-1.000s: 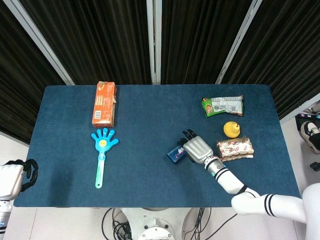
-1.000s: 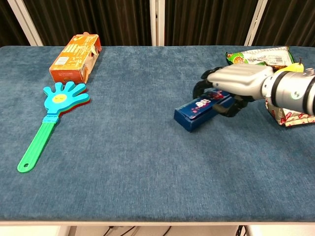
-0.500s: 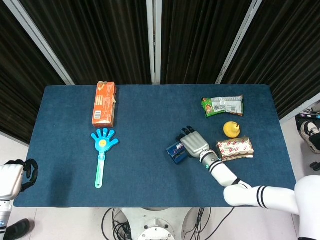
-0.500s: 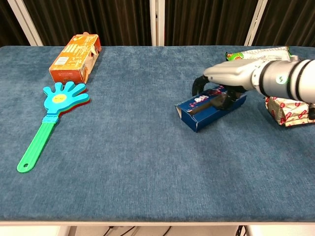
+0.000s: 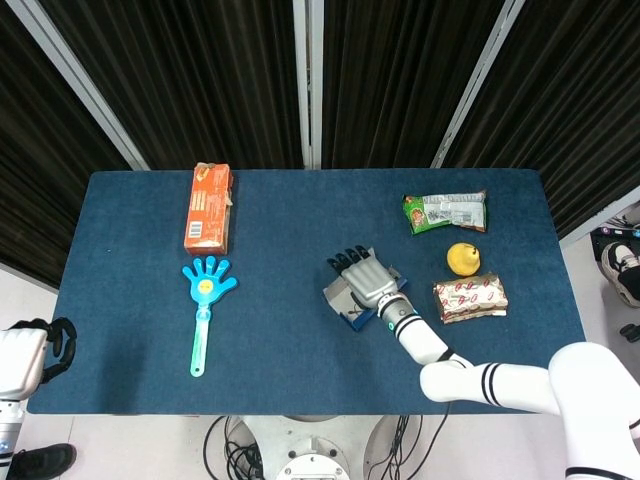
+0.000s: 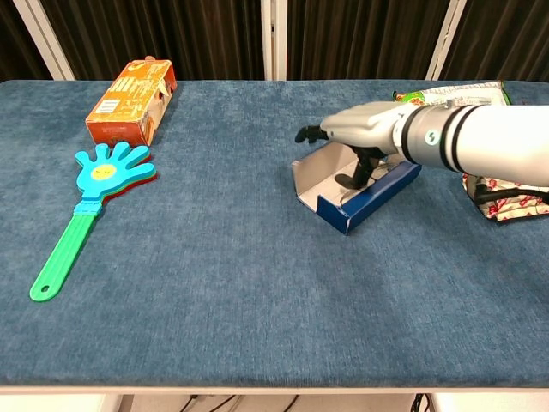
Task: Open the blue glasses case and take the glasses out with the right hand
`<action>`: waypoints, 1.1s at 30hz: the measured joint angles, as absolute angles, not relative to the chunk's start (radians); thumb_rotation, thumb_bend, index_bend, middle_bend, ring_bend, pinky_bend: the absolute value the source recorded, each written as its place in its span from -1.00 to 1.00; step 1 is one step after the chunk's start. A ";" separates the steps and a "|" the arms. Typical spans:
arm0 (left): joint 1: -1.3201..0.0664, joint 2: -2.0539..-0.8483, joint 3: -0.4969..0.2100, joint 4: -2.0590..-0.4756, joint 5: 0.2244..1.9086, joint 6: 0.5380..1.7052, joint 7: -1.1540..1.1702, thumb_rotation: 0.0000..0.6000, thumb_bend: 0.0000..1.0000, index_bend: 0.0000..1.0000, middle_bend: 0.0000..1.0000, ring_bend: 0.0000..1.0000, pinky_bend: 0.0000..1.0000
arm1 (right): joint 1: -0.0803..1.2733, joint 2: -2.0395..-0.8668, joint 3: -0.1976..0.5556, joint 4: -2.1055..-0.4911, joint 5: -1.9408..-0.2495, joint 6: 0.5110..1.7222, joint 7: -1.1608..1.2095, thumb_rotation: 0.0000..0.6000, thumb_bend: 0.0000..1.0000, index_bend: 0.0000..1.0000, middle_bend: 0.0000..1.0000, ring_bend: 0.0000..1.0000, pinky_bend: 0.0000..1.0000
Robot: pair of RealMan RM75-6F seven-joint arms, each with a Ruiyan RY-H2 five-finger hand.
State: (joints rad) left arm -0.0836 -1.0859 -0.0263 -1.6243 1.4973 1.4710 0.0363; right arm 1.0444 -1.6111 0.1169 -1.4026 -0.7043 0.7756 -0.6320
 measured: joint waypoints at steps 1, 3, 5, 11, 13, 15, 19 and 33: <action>-0.083 -1.086 -0.026 -1.624 1.497 1.471 0.036 1.00 -0.28 0.38 0.43 0.11 0.03 | 1.046 -1.619 0.121 -1.393 -0.710 0.783 -0.628 1.00 -0.15 -1.00 -0.93 -1.00 -1.00; -0.083 -1.086 -0.026 -1.625 1.498 1.472 0.036 1.00 -0.28 0.38 0.43 0.11 0.03 | 1.048 -1.636 0.134 -1.369 -0.727 0.803 -0.616 1.00 -0.16 -1.00 -0.96 -1.00 -1.00; -0.083 -1.086 -0.026 -1.625 1.498 1.473 0.035 1.00 -0.28 0.38 0.43 0.11 0.03 | 1.047 -1.645 0.143 -1.358 -0.750 0.821 -0.604 1.00 -0.20 -1.00 -0.99 -1.00 -1.00; -0.084 -1.084 -0.026 -1.625 1.498 1.471 0.032 1.00 -0.28 0.38 0.43 0.11 0.03 | 1.012 -1.607 0.138 -1.440 -0.852 0.882 -0.562 1.00 -0.21 -1.00 -0.81 -1.00 -1.00; -0.084 -1.083 -0.025 -1.625 1.499 1.470 0.030 1.00 -0.28 0.38 0.43 0.11 0.03 | 0.987 -1.565 0.125 -1.507 -0.875 0.913 -0.559 1.00 -0.13 -1.00 -0.70 -1.00 -1.00; -0.084 -1.083 -0.024 -1.626 1.500 1.470 0.030 1.00 -0.28 0.38 0.43 0.11 0.03 | 0.954 -1.512 0.106 -1.581 -0.888 0.951 -0.561 1.00 -0.05 -1.00 -0.61 -1.00 -1.00; -0.083 -1.082 -0.024 -1.628 1.501 1.470 0.031 1.00 -0.28 0.38 0.43 0.11 0.03 | 0.881 -1.397 0.062 -1.700 -0.901 1.007 -0.557 1.00 0.10 -1.00 -0.46 -1.00 -1.00; -0.082 -1.086 -0.025 -1.627 1.500 1.474 0.042 1.00 -0.28 0.38 0.43 0.11 0.03 | 0.774 -1.282 0.014 -1.684 -0.898 0.947 -0.418 1.00 0.26 -1.00 -0.44 -1.00 -1.00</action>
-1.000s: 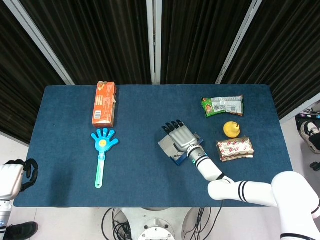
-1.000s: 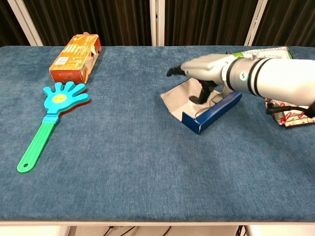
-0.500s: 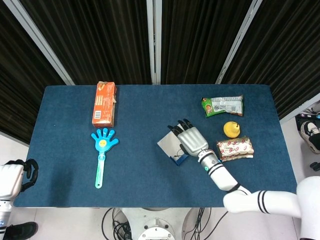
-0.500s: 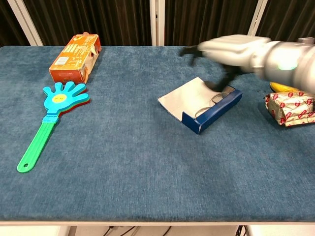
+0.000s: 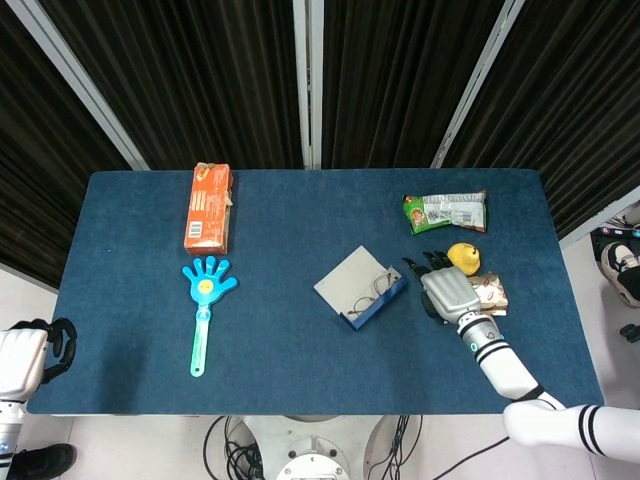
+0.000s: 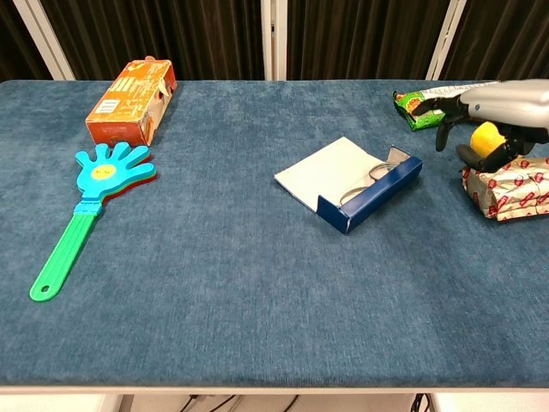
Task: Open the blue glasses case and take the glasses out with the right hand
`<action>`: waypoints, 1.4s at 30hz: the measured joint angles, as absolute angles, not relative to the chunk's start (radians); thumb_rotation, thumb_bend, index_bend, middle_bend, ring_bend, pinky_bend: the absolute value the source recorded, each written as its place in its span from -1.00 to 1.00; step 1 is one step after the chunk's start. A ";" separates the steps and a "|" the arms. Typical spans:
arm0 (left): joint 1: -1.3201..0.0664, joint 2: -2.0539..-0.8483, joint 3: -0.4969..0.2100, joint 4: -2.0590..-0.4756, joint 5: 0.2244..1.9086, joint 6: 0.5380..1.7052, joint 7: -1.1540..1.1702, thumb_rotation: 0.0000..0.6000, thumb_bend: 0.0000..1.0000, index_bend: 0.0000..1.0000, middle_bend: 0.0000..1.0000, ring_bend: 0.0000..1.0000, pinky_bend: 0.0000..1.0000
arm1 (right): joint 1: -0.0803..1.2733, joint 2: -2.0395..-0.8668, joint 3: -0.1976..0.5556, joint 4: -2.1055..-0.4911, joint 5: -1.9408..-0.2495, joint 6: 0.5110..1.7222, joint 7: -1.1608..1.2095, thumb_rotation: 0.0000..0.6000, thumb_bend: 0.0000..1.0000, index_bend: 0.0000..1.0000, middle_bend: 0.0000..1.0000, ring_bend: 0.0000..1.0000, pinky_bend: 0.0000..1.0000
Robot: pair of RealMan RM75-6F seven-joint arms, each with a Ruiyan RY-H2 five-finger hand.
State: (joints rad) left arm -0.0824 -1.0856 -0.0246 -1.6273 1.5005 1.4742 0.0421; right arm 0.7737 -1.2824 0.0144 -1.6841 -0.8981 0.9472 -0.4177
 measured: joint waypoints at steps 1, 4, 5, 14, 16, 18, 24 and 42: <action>-0.082 -1.086 -0.025 -1.627 1.500 1.474 0.042 1.00 -0.28 0.38 0.43 0.11 0.03 | 0.775 -1.290 0.017 -1.669 -0.895 0.936 -0.414 1.00 0.26 -1.00 -0.45 -1.00 -1.00; -0.082 -1.086 -0.025 -1.626 1.500 1.474 0.041 1.00 -0.28 0.38 0.43 0.11 0.03 | 0.783 -1.321 0.029 -1.615 -0.885 0.906 -0.402 1.00 0.26 -1.00 -0.46 -1.00 -1.00; -0.082 -1.086 -0.025 -1.626 1.500 1.474 0.041 1.00 -0.28 0.38 0.43 0.11 0.03 | 0.785 -1.332 0.033 -1.597 -0.883 0.897 -0.397 1.00 0.27 -1.00 -0.47 -1.00 -1.00; -0.083 -1.084 -0.024 -1.625 1.501 1.472 0.036 1.00 -0.28 0.38 0.43 0.11 0.03 | 0.792 -1.413 0.040 -1.508 -0.920 0.816 -0.339 1.00 0.29 -1.00 -0.52 -1.00 -1.00; -0.083 -1.084 -0.024 -1.626 1.501 1.472 0.037 1.00 -0.28 0.38 0.43 0.11 0.03 | 0.791 -1.421 0.041 -1.510 -0.940 0.807 -0.326 1.00 0.30 -1.00 -0.53 -1.00 -1.00; -0.083 -1.084 -0.024 -1.626 1.502 1.473 0.037 1.00 -0.28 0.38 0.43 0.11 0.03 | 0.794 -1.435 0.047 -1.508 -0.953 0.800 -0.318 1.00 0.31 -1.00 -0.53 -1.00 -1.00; -0.082 -1.084 -0.024 -1.625 1.501 1.474 0.035 1.00 -0.28 0.38 0.43 0.11 0.03 | 0.808 -1.459 0.053 -1.522 -0.989 0.789 -0.324 1.00 0.32 -1.00 -0.53 -1.00 -1.00; -0.083 -1.082 -0.023 -1.627 1.502 1.472 0.036 1.00 -0.28 0.38 0.43 0.11 0.03 | 0.725 -1.338 -0.092 -1.776 -1.318 0.878 -0.352 1.00 0.30 -1.00 -0.51 -1.00 -1.00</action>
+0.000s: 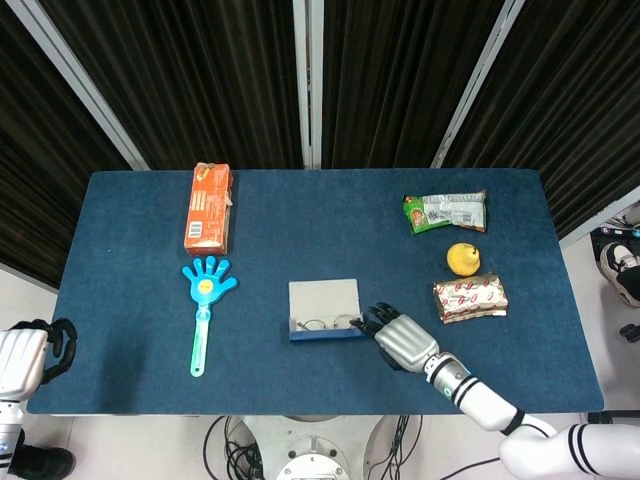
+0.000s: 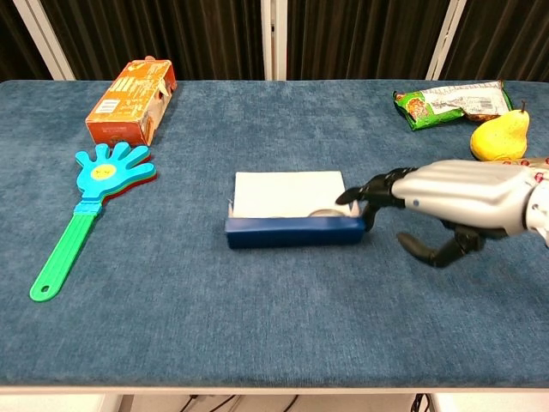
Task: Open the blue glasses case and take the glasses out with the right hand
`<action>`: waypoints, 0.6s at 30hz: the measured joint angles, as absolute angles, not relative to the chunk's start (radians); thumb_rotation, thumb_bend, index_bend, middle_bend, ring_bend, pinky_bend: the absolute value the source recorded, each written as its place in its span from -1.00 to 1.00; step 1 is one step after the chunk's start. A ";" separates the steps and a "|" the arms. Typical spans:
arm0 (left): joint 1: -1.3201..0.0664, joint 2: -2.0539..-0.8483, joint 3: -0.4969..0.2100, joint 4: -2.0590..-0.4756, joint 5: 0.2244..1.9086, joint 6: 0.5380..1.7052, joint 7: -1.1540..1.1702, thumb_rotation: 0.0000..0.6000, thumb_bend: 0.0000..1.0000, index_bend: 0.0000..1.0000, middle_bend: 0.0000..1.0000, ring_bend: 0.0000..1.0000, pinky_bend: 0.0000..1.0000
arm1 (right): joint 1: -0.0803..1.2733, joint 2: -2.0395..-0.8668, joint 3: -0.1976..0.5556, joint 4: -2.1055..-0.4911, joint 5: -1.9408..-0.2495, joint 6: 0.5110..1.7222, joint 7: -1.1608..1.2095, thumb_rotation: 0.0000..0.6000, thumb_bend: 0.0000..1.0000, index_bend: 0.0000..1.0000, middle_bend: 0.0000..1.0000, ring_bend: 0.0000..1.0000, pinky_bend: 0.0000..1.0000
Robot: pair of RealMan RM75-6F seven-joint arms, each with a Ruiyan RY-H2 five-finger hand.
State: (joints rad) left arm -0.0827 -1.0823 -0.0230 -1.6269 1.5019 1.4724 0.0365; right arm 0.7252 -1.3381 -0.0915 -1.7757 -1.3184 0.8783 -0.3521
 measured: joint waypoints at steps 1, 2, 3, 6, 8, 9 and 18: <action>-0.083 -1.083 -0.023 -1.627 1.502 1.473 0.036 1.00 -0.28 0.38 0.43 0.11 0.03 | 0.722 -1.331 -0.098 -1.788 -1.343 0.882 -0.352 1.00 0.30 -1.00 -0.50 -1.00 -1.00; -0.083 -1.083 -0.023 -1.627 1.502 1.472 0.037 1.00 -0.28 0.38 0.43 0.11 0.03 | 0.719 -1.324 -0.105 -1.801 -1.368 0.888 -0.353 1.00 0.31 -1.00 -0.49 -1.00 -1.00; -0.083 -1.083 -0.023 -1.626 1.501 1.472 0.037 1.00 -0.28 0.38 0.43 0.11 0.03 | 0.716 -1.314 -0.112 -1.818 -1.401 0.896 -0.352 1.00 0.31 -1.00 -0.48 -1.00 -1.00; -0.083 -1.083 -0.023 -1.627 1.502 1.472 0.038 1.00 -0.28 0.38 0.43 0.11 0.03 | 0.710 -1.292 -0.124 -1.860 -1.469 0.910 -0.351 1.00 0.34 -1.00 -0.47 -1.00 -1.00; -0.083 -1.082 -0.023 -1.627 1.502 1.472 0.038 1.00 -0.28 0.38 0.43 0.11 0.03 | 0.715 -1.287 -0.122 -1.879 -1.487 0.905 -0.350 1.00 0.36 -1.00 -0.46 -1.00 -1.00; -0.083 -1.083 -0.023 -1.627 1.502 1.473 0.038 1.00 -0.28 0.38 0.43 0.11 0.03 | 0.723 -1.289 -0.116 -1.882 -1.490 0.895 -0.350 1.00 0.36 -1.00 -0.46 -1.00 -1.00; -0.083 -1.083 -0.024 -1.625 1.500 1.473 0.037 1.00 -0.28 0.38 0.43 0.11 0.03 | 0.838 -1.460 -0.015 -1.793 -1.453 0.760 -0.431 1.00 0.51 -1.00 -0.46 -1.00 -1.00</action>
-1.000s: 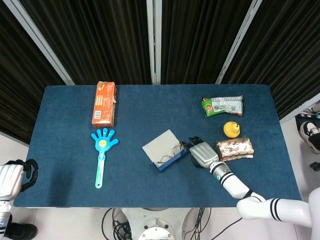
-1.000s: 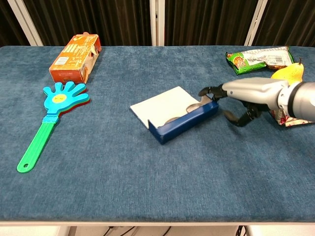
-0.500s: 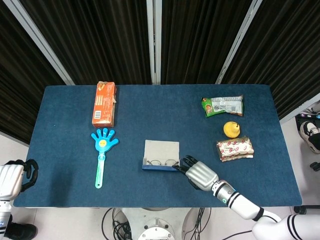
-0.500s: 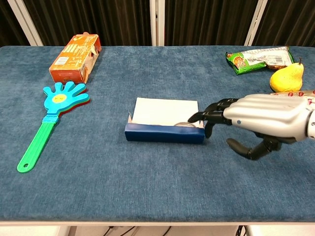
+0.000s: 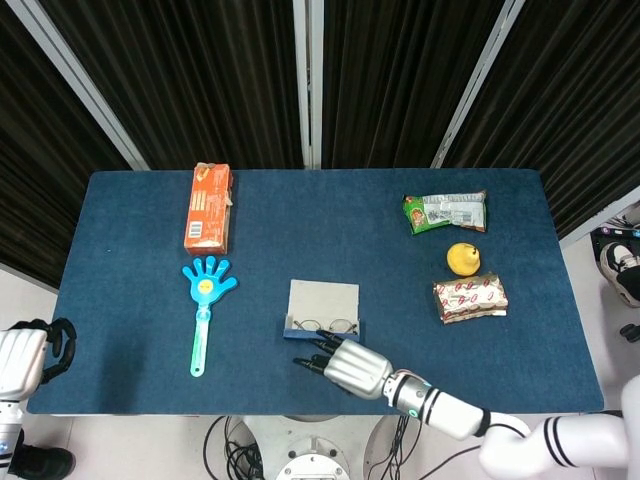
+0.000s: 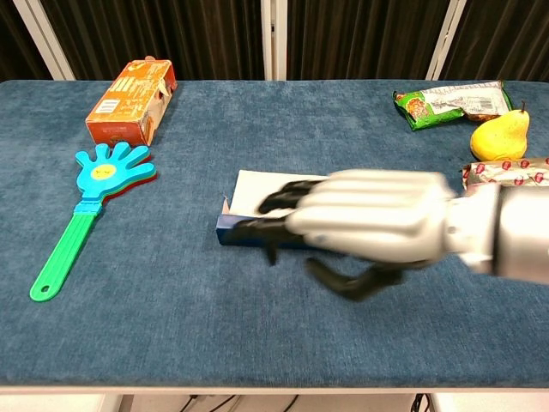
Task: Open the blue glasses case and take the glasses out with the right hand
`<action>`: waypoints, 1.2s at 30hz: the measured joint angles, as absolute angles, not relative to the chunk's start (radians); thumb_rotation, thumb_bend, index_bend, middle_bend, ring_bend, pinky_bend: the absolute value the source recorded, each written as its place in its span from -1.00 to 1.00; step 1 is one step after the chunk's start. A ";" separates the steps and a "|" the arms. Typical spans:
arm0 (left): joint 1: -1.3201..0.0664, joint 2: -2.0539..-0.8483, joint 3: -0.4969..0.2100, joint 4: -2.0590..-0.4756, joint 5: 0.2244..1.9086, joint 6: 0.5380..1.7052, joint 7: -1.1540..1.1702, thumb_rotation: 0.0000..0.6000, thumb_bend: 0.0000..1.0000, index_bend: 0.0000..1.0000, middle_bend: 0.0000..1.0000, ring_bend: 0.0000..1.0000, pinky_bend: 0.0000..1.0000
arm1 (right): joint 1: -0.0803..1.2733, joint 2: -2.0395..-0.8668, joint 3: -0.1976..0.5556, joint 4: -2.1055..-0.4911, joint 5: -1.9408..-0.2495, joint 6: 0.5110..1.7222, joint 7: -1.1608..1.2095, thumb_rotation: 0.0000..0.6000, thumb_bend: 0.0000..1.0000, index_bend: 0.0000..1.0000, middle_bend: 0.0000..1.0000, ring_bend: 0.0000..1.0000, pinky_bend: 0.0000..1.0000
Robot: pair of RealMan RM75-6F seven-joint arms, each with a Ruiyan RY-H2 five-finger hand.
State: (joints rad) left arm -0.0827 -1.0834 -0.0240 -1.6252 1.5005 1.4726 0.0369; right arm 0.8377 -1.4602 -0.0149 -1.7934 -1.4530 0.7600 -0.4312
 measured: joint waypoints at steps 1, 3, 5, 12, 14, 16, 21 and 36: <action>-0.083 -1.083 -0.024 -1.625 1.500 1.472 0.036 1.00 -0.28 0.38 0.43 0.11 0.03 | 0.849 -1.486 -0.006 -1.772 -1.446 0.750 -0.452 1.00 0.52 -1.00 -0.46 -1.00 -1.00; -0.083 -1.083 -0.024 -1.625 1.501 1.473 0.034 1.00 -0.28 0.38 0.43 0.11 0.03 | 0.873 -1.544 0.014 -1.718 -1.427 0.733 -0.507 1.00 0.52 -1.00 -0.45 -1.00 -1.00; -0.082 -1.082 -0.024 -1.625 1.501 1.473 0.032 1.00 -0.28 0.38 0.43 0.11 0.03 | 0.893 -1.589 0.032 -1.672 -1.405 0.724 -0.557 1.00 0.53 -1.00 -0.44 -1.00 -1.00; -0.083 -1.081 -0.024 -1.626 1.501 1.472 0.031 1.00 -0.28 0.38 0.43 0.11 0.03 | 0.953 -1.676 0.097 -1.544 -1.270 0.705 -0.686 1.00 0.56 -1.00 -0.42 -1.00 -1.00; -0.083 -1.081 -0.024 -1.626 1.500 1.471 0.031 1.00 -0.28 0.38 0.43 0.11 0.03 | 0.962 -1.683 0.113 -1.520 -1.235 0.711 -0.709 1.00 0.56 -1.00 -0.42 -1.00 -1.00; -0.083 -1.081 -0.024 -1.626 1.500 1.471 0.032 1.00 -0.28 0.38 0.43 0.11 0.03 | 0.971 -1.687 0.130 -1.500 -1.191 0.719 -0.728 1.00 0.56 -1.00 -0.42 -1.00 -1.00; -0.084 -1.080 -0.023 -1.627 1.500 1.469 0.032 1.00 -0.28 0.38 0.43 0.11 0.03 | 0.991 -1.684 0.163 -1.447 -1.062 0.737 -0.769 1.00 0.56 -1.00 -0.42 -1.00 -1.00; -0.084 -1.082 -0.023 -1.627 1.500 1.470 0.044 1.00 -0.28 0.38 0.43 0.11 0.03 | 0.995 -1.513 0.159 -1.498 -0.805 0.767 -0.777 1.00 0.03 -1.00 -0.42 -1.00 -1.00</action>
State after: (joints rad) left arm -0.0839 -1.0819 -0.0234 -1.6269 1.4998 1.4700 0.0444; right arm 0.9949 -1.5126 0.1591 -1.4983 -0.8050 0.7670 -0.7771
